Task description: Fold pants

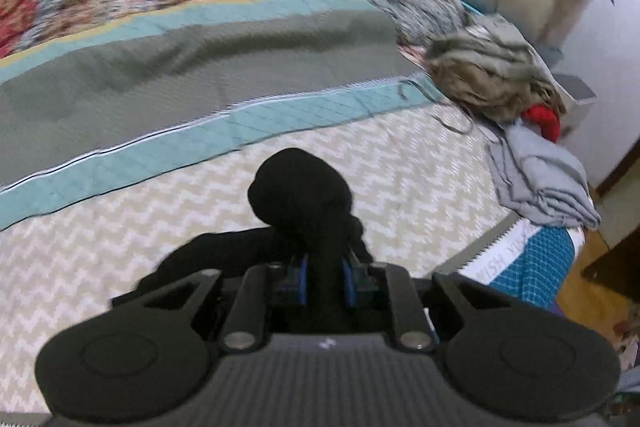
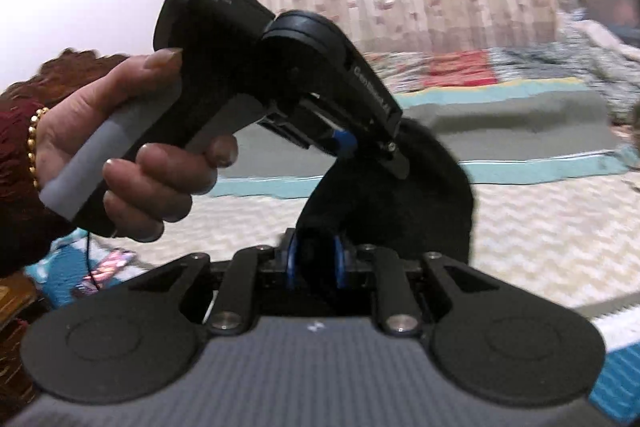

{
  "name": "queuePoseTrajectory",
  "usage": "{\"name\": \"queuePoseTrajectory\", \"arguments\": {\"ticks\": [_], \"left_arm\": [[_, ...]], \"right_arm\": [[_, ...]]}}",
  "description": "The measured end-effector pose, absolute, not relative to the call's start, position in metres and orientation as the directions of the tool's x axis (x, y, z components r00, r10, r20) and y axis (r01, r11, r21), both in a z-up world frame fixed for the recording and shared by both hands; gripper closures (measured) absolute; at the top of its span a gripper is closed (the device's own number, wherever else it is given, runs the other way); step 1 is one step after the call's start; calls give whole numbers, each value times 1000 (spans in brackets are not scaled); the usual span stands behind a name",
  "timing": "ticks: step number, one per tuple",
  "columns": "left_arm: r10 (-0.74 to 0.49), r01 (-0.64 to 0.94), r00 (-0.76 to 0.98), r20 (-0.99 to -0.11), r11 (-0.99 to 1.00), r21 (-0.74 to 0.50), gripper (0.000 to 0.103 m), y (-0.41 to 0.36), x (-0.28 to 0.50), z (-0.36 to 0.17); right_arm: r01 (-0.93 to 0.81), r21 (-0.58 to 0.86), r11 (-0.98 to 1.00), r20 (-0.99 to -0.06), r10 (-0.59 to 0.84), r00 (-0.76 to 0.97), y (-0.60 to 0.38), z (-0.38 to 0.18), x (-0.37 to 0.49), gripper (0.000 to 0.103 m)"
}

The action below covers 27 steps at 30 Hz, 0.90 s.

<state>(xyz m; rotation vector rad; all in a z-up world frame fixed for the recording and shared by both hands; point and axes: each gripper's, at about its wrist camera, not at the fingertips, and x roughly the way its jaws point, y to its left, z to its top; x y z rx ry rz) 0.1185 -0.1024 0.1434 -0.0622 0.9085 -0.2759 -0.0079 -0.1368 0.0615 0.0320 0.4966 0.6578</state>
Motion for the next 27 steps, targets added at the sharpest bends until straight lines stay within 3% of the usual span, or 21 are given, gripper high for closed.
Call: {"name": "queuePoseTrajectory", "arguments": {"ticks": [8, 13, 15, 17, 23, 25, 27], "left_arm": [[-169, 31, 595, -786, 982, -188, 87, -17, 99, 103], [-101, -101, 521, -848, 979, -179, 85, 15, 109, 39], [-90, -123, 509, -856, 977, -176, 79, 18, 113, 18], [-86, -113, 532, -842, 979, -171, 78, 14, 112, 15], [1, -68, 576, -817, 997, -47, 63, 1, 109, 27], [-4, -78, 576, -817, 995, -60, 62, 3, 110, 26], [-6, -90, 574, -819, 993, -71, 58, 7, 107, 23]], "right_arm": [[-680, 226, 698, -515, 678, 524, -67, 38, 7, 82], [-654, 295, 697, -622, 660, 422, -41, -3, 28, 81], [-662, 284, 693, -651, 647, 398, -37, -14, 27, 80], [-662, 281, 695, -641, 649, 409, -42, -7, 22, 77], [-591, 368, 718, -482, 691, 539, -104, 43, 16, 75], [-532, 378, 757, -477, 652, 589, -123, 45, 20, 75], [-464, 394, 793, -539, 609, 582, -134, 32, 33, 75]]}}
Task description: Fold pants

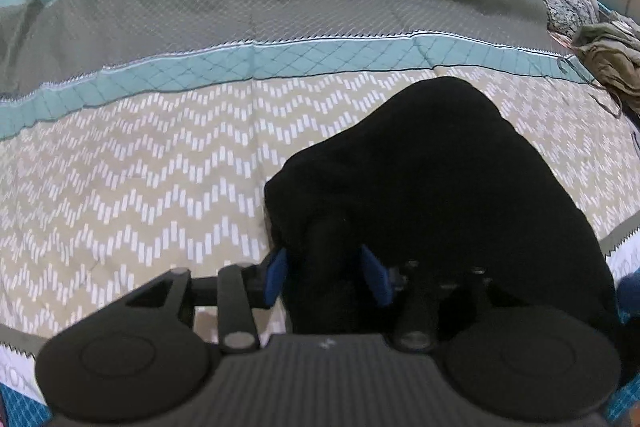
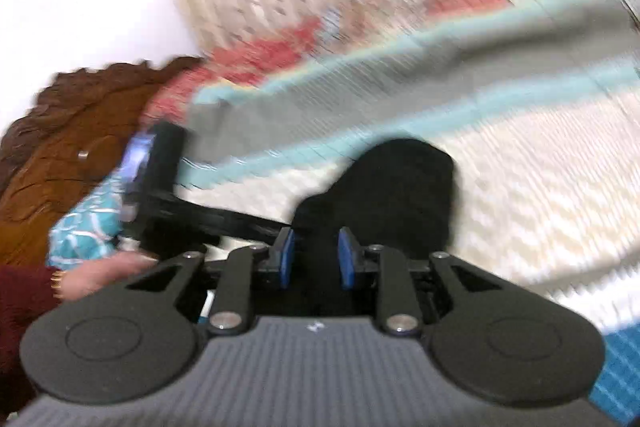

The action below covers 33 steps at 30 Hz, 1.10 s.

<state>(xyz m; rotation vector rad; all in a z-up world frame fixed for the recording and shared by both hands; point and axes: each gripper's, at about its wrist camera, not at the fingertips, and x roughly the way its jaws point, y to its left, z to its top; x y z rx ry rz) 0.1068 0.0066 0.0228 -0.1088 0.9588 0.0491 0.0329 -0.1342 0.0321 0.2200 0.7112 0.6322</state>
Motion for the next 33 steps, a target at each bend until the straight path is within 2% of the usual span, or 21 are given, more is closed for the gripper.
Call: {"name": "queuePoseTrajectory", "arguments": {"ticks": [3, 6, 10, 13, 17, 23, 27, 29, 31, 33], "left_arm": [[-4, -96, 571, -821, 993, -72, 49, 7, 105, 19], [2, -98, 577, -817, 993, -67, 49, 6, 99, 22], [12, -102, 588, -809, 993, -60, 47, 9, 89, 33], [-6, -119, 623, -782, 988, -103, 47, 18, 73, 49], [-74, -80, 686, -724, 981, -177, 50, 13, 56, 72], [-236, 83, 691, -684, 965, -248, 54, -29, 53, 74], [-286, 117, 649, -705, 953, -279, 55, -47, 59, 53], [-270, 122, 644, -716, 960, -252, 52, -53, 60, 45], [-235, 128, 636, -735, 971, -200, 48, -59, 61, 36], [-239, 124, 615, -752, 971, -206, 45, -56, 63, 29]], "right_arm": [[-375, 400, 836, -684, 545, 485, -138, -16, 37, 75], [-293, 514, 806, -657, 589, 471, -153, -31, 28, 71], [-322, 490, 810, -661, 586, 468, -155, -12, 24, 69], [-358, 489, 795, -616, 606, 504, -158, 8, 16, 67], [-377, 485, 789, -533, 608, 588, -165, 34, 36, 67], [-375, 464, 803, -537, 591, 601, -147, 46, 96, 67], [-365, 487, 793, -591, 607, 531, -128, 36, 137, 68], [-351, 489, 799, -637, 602, 482, -120, 28, 152, 69], [-353, 430, 831, -699, 554, 452, -110, 13, 163, 69], [-365, 307, 879, -762, 457, 459, -101, -8, 170, 60]]}}
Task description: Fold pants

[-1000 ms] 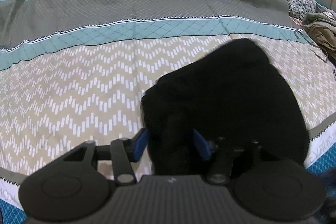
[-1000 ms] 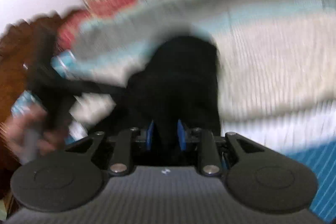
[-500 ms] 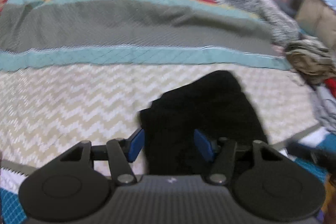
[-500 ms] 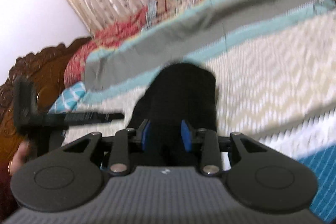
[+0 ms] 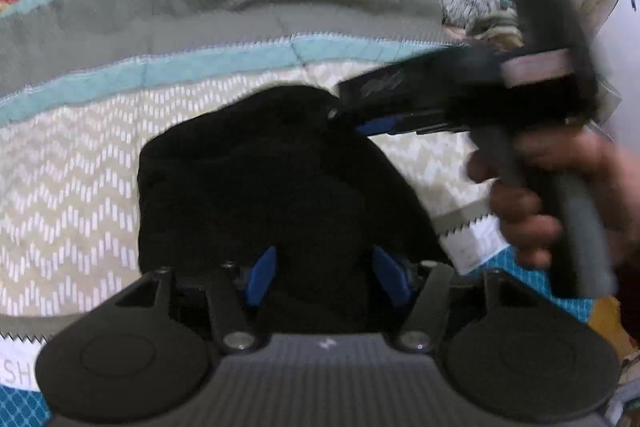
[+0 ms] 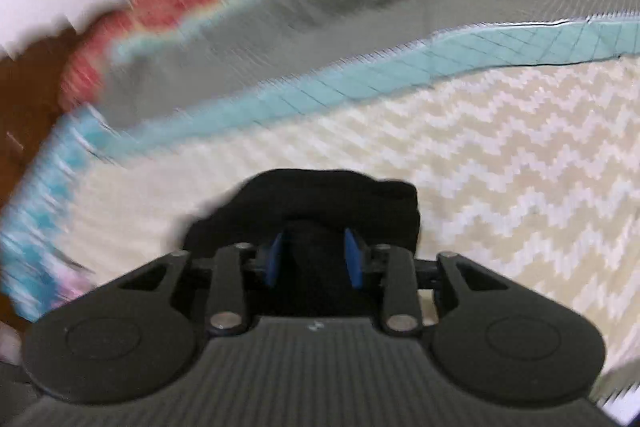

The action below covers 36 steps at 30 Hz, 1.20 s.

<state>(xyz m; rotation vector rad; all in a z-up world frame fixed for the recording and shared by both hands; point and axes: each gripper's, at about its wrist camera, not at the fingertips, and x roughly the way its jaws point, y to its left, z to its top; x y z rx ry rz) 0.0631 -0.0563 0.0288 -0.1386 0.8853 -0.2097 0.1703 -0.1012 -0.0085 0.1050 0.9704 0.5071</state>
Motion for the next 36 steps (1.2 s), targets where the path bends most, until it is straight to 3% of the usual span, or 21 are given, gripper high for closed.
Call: {"name": "queuePoseTrajectory", "arguments": {"ticks": [1, 2, 4, 9, 17, 25, 27, 36], "left_arm": [[-245, 119, 612, -752, 968, -219, 45, -53, 64, 28], [-254, 109, 609, -751, 965, -238, 44, -49, 65, 27], [-270, 91, 601, -752, 958, -270, 42, -43, 64, 25], [-270, 80, 602, -752, 957, -280, 37, -41, 58, 22], [-245, 43, 586, -772, 961, -272, 37, -33, 35, 38], [-134, -22, 631, -764, 982, -190, 35, -25, 10, 58], [-104, -46, 630, -770, 984, -171, 30, -21, 8, 58], [-33, -109, 592, -805, 987, -121, 27, -15, 7, 43]], "right_arm": [[-345, 292, 892, -775, 432, 461, -102, -19, 173, 50], [-302, 327, 896, -780, 436, 450, -106, -28, 177, 49], [-258, 365, 895, -776, 445, 446, -108, -35, 176, 49], [-307, 287, 908, -780, 407, 475, -98, -25, 163, 49], [-286, 392, 874, -668, 484, 564, -127, 11, 117, 46], [-216, 514, 830, -619, 533, 577, -155, 10, 56, 46], [-199, 533, 822, -616, 538, 575, -157, 7, 45, 46], [-170, 516, 840, -687, 524, 504, -138, -19, 25, 46]]}}
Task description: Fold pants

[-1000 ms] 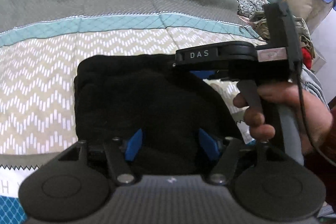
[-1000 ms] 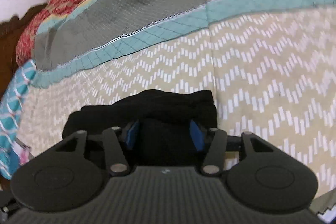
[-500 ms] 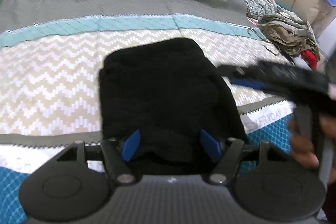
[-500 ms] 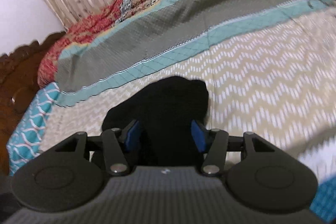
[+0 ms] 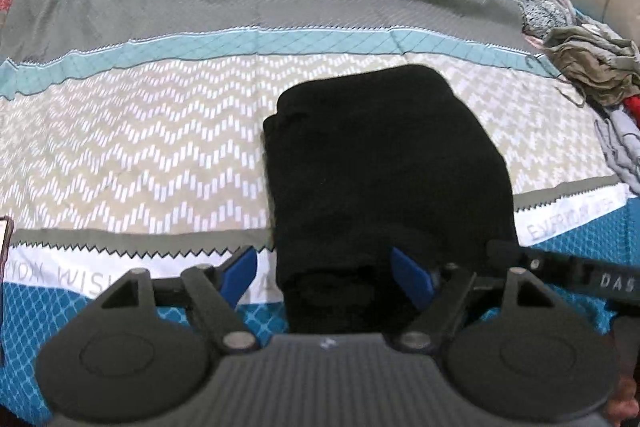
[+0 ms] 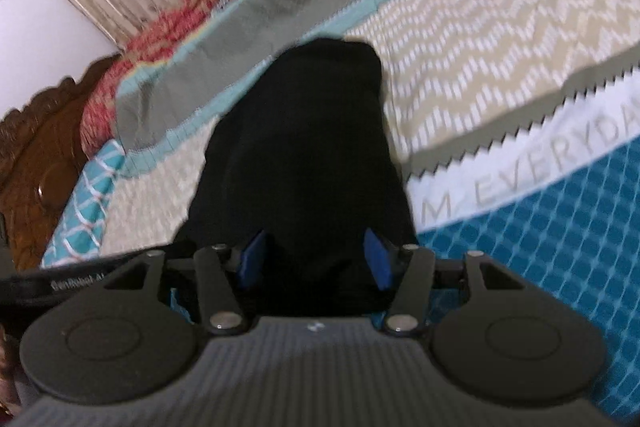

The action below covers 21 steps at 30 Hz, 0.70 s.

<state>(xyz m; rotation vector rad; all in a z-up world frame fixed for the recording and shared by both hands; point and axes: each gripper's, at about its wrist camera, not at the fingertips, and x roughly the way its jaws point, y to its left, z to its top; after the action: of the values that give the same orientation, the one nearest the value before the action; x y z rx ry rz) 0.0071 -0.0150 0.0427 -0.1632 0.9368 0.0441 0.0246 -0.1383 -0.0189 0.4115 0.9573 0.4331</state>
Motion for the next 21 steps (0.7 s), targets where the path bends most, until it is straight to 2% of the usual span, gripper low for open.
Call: {"name": "queuePoseTrajectory", "arguments": {"ticks": [16, 21], "left_arm": [[-22, -111, 584, -811, 988, -107, 20, -12, 8, 35], [-9, -108, 605, -796, 990, -93, 19, -9, 4, 44]], "right_arm": [[-148, 543, 826, -680, 536, 500, -138, -19, 18, 46], [-194, 635, 748, -586, 630, 510, -157, -2, 14, 45]]}}
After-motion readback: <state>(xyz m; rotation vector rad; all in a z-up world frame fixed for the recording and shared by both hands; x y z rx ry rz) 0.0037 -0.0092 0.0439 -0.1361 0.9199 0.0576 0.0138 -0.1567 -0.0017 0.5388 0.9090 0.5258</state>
